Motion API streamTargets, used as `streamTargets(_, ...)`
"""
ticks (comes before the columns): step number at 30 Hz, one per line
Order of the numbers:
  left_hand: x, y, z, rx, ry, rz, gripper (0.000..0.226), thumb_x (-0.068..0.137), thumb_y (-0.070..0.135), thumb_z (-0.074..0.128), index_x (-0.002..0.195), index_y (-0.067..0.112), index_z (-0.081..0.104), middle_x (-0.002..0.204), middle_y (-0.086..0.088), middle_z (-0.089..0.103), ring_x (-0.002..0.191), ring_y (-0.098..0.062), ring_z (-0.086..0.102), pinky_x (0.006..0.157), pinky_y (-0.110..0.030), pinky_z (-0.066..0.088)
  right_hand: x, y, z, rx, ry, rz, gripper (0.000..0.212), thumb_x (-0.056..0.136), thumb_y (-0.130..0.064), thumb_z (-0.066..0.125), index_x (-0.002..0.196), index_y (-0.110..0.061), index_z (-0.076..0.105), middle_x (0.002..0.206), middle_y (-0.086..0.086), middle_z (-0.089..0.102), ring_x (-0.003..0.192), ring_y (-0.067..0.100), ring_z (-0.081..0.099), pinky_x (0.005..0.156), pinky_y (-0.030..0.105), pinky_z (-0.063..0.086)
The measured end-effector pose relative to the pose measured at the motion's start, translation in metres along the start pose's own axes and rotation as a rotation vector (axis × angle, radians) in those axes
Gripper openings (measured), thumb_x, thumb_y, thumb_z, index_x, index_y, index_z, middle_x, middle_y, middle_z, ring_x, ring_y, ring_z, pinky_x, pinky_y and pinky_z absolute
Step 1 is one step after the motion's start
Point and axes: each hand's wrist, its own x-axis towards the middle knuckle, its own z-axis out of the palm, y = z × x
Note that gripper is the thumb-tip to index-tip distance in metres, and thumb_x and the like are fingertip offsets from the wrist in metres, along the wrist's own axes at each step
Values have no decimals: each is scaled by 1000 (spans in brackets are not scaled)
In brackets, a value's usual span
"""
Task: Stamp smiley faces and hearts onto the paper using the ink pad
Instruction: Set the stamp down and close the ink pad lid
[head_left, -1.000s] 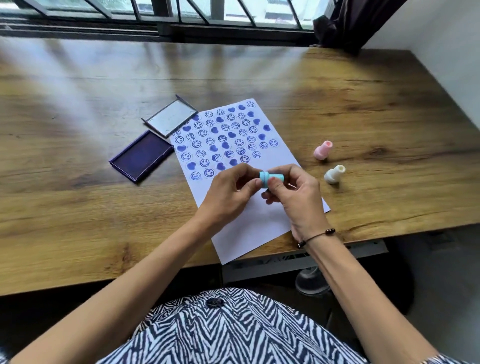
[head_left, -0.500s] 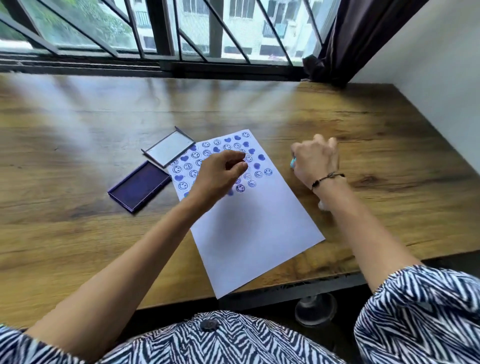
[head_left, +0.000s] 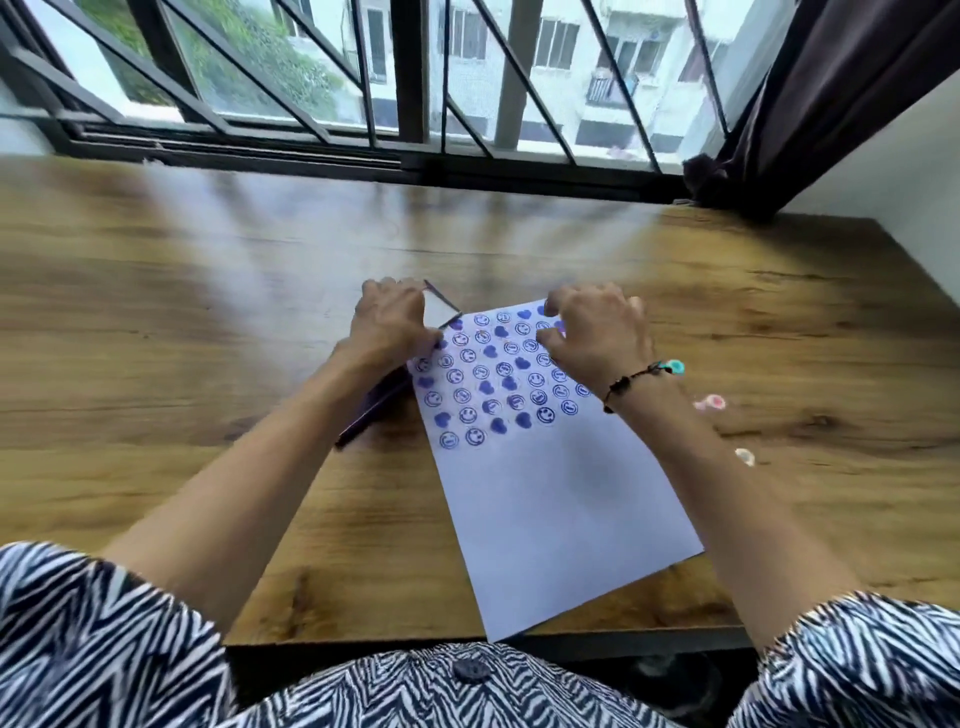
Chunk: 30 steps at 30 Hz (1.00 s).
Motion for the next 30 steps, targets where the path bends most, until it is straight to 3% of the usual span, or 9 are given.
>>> streamTargets(8, -1, -5, -10, -112, 58, 34, 58, 65, 39, 73, 93, -8, 53, 106, -32, 57, 101, -44, 50, 84, -41, 41, 14, -41, 23, 393, -57, 26, 27, 84, -25, 57, 101, -6, 65, 104, 16, 70, 99, 32, 61, 85, 36, 47)
streamTargets(10, -10, -6, -15, -239, 135, 52, 55, 69, 33, 70, 102, -7, 51, 108, -29, 58, 101, -39, 53, 84, -40, 41, 15, -50, 22, 742, -116, 162, 29, 88, -31, 54, 94, -3, 63, 95, 18, 68, 79, 28, 64, 71, 36, 51)
streamTargets(12, -28, -9, -20, -413, 227, 83, 54, 70, 25, 69, 111, -4, 49, 108, -26, 59, 98, -35, 55, 83, -36, 43, 13, -59, 21, 1171, -315, 313, 39, 93, -42, 44, 96, -5, 54, 90, 19, 62, 65, 25, 61, 59, 32, 51)
streamTargets(16, -75, -17, -21, -617, 392, 160, 53, 71, 17, 70, 117, 1, 49, 107, -20, 62, 94, -26, 58, 82, -22, 41, 1, -73, 26, 1603, -707, 334, 61, 88, -63, 28, 98, -10, 57, 94, 15, 63, 81, 31, 66, 83, 39, 54)
streamTargets(19, -100, -26, -16, -703, 442, 161, 56, 71, 14, 71, 121, 3, 47, 113, -17, 59, 98, -22, 58, 86, -18, 42, -12, -85, 32, 1704, -830, 241, 66, 86, -62, 38, 120, -8, 54, 109, 17, 61, 98, 32, 63, 95, 42, 50)
streamTargets(22, -115, -38, -14, -727, 497, 190, 60, 69, 21, 70, 121, 1, 46, 114, -17, 57, 103, -21, 56, 91, -21, 45, -21, -94, 28, 1699, -887, 174, 75, 73, -62, 56, 124, -7, 51, 105, 15, 65, 101, 29, 64, 98, 40, 49)
streamTargets(25, -124, -49, -12, -686, 481, 254, 61, 72, 17, 70, 123, -2, 43, 116, -16, 55, 108, -19, 54, 93, -15, 42, -26, -100, 21, 1538, -834, 61, 44, 73, -46, 62, 104, -15, 60, 91, 7, 68, 79, 18, 69, 88, 33, 54)
streamTargets(27, -128, -59, -8, -641, 416, 282, 59, 73, 13, 68, 124, -1, 42, 120, -13, 54, 111, -17, 51, 94, -8, 36, -28, -105, 19, 1296, -685, -8, 41, 68, -40, 66, 99, -16, 57, 86, 0, 66, 70, 9, 66, 79, 28, 54)
streamTargets(30, -131, -75, -6, -646, 311, 212, 56, 72, 6, 52, 126, 4, 41, 130, -13, 51, 117, -13, 46, 97, -5, 29, -34, -110, 27, 679, -260, -168, 47, 63, -42, 74, 94, -16, 51, 84, -5, 58, 73, 13, 56, 62, 27, 40)
